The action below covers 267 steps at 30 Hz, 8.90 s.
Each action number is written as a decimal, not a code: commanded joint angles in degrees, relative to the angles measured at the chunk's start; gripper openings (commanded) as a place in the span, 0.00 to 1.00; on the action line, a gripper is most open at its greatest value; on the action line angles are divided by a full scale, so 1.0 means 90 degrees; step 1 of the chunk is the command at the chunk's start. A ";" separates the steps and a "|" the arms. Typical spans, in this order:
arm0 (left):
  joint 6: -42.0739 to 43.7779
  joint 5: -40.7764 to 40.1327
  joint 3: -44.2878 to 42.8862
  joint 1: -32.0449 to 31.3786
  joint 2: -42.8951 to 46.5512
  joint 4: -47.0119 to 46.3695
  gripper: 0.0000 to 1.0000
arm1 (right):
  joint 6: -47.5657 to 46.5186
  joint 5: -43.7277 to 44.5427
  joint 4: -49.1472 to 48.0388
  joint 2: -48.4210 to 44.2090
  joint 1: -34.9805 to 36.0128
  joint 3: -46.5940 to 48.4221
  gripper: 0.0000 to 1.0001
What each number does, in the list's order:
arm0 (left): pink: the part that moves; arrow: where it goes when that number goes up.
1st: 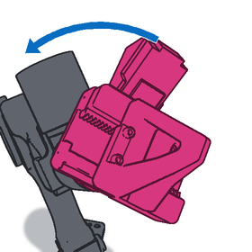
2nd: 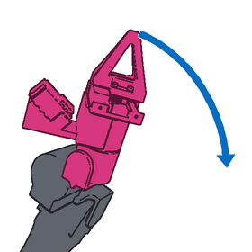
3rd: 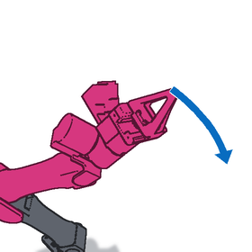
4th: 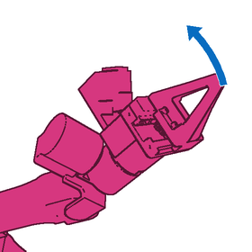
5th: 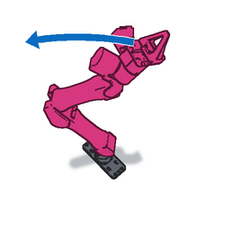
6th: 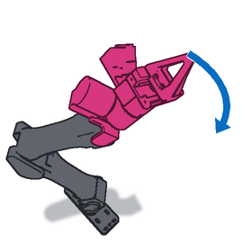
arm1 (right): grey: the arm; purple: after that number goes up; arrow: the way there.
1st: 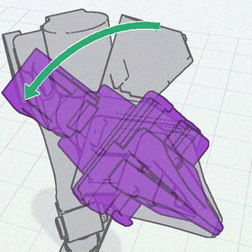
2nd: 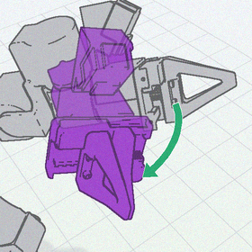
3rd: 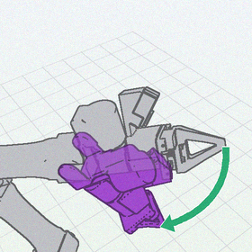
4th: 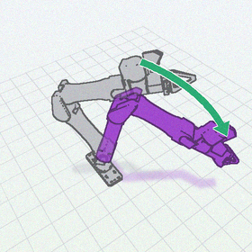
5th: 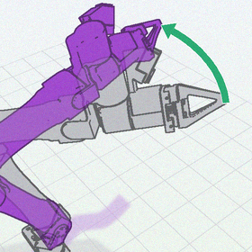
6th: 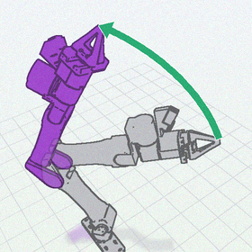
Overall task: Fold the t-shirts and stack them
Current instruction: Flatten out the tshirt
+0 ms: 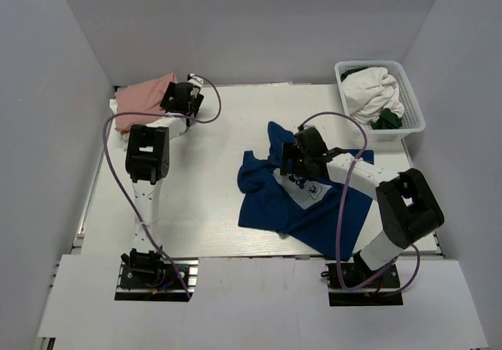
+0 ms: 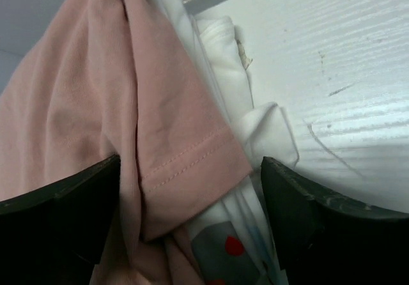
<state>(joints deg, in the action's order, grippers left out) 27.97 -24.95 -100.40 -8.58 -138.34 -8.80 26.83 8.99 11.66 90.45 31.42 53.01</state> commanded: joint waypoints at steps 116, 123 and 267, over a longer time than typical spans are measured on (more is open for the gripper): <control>-0.5822 0.2870 0.2143 -0.2522 0.3058 0.3556 1.00 | 0.0642 0.2721 0.0755 -0.4799 -0.0786 -0.1848 0.90; -0.5891 0.1817 0.1596 -0.2865 0.1964 0.3701 0.89 | 0.0476 0.2663 0.0804 -0.3987 -0.1206 -0.1428 0.90; -0.9094 0.2098 0.7845 -0.1156 0.9766 0.4855 0.00 | 0.0447 -0.0941 0.1204 -0.2365 -0.2622 -0.2580 0.89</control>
<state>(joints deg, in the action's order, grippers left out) -55.42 -5.04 -27.68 -18.94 -51.53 36.86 31.16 2.37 20.62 68.20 7.60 31.07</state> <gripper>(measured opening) 0.023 0.891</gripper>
